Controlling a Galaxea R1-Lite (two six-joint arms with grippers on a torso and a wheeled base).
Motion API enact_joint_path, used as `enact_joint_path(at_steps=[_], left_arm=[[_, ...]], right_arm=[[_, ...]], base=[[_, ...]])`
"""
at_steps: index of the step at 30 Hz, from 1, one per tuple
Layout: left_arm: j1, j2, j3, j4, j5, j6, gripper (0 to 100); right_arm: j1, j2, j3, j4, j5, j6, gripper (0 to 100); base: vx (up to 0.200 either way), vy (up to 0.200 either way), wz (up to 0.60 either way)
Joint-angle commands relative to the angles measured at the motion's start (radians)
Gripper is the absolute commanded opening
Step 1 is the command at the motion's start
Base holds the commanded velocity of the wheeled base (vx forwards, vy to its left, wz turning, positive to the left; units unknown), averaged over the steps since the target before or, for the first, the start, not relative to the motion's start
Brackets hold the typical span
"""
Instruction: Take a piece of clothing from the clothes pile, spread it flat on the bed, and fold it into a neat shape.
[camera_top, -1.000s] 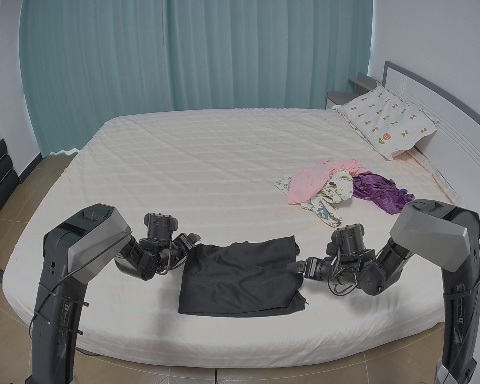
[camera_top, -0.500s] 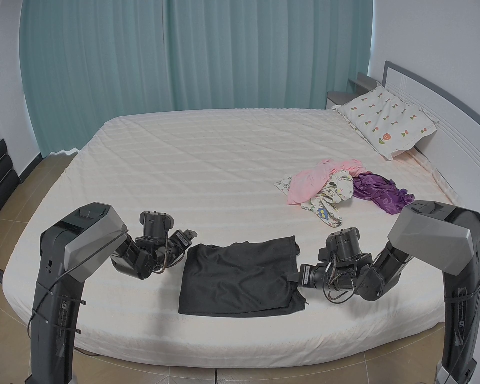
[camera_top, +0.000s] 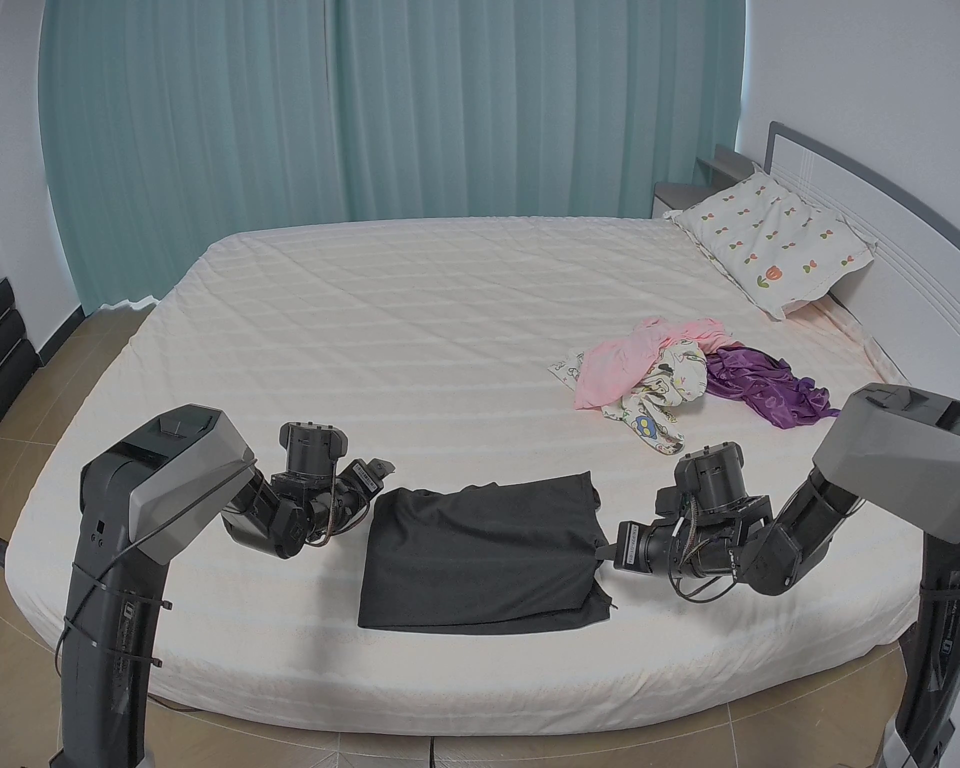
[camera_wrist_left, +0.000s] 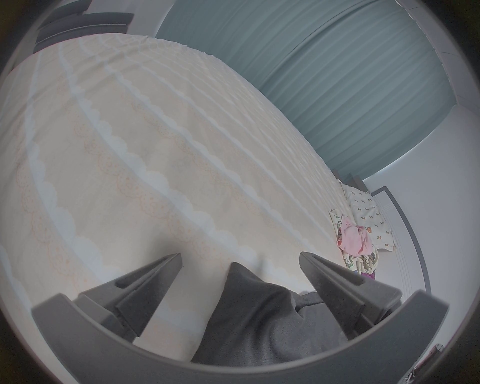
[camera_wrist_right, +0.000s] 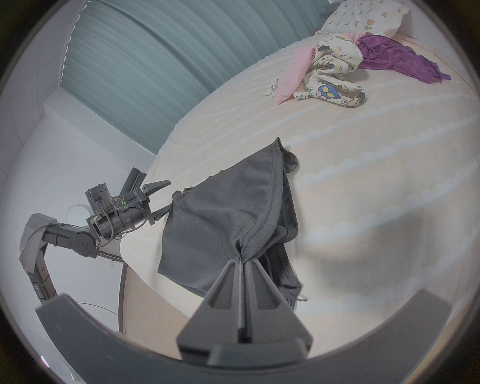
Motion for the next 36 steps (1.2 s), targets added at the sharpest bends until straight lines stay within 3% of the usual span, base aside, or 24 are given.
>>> enact_joint_path(at_steps=[1,13,14,27,33,36], left_arm=[[0.0,0.0,0.0,0.001,0.0,0.0,100],[0.0,0.0,-0.003,0.001,0.0,0.003,100],[0.0,0.0,-0.003,0.003,0.0,0.003,100],[0.0,0.001,-0.003,0.003,0.0,0.005,100],[0.0,0.0,0.003,0.001,0.0,0.005,100],[-0.001,-0.002,0.006,0.0,-0.003,0.006,100]], right_arm=[[0.005,-0.103,-0.022,0.108,0.019,0.005,0],[-0.005,-0.142,-0.147,0.408,0.016,-0.009,0],[-0.006,-0.134,-0.162,0.43,0.013,-0.009,100],[-0.023,-0.056,-0.234,0.496,-0.001,-0.026,100],[-0.017,0.141,-0.407,0.416,-0.159,0.054,100],[-0.017,0.193,-0.461,0.382,-0.172,0.084,100]], base=[[0.0,0.0,0.0],[0.0,0.0,0.0],[0.0,0.0,0.0],[0.0,0.0,0.0],[0.0,0.0,0.0],[0.0,0.0,0.0]])
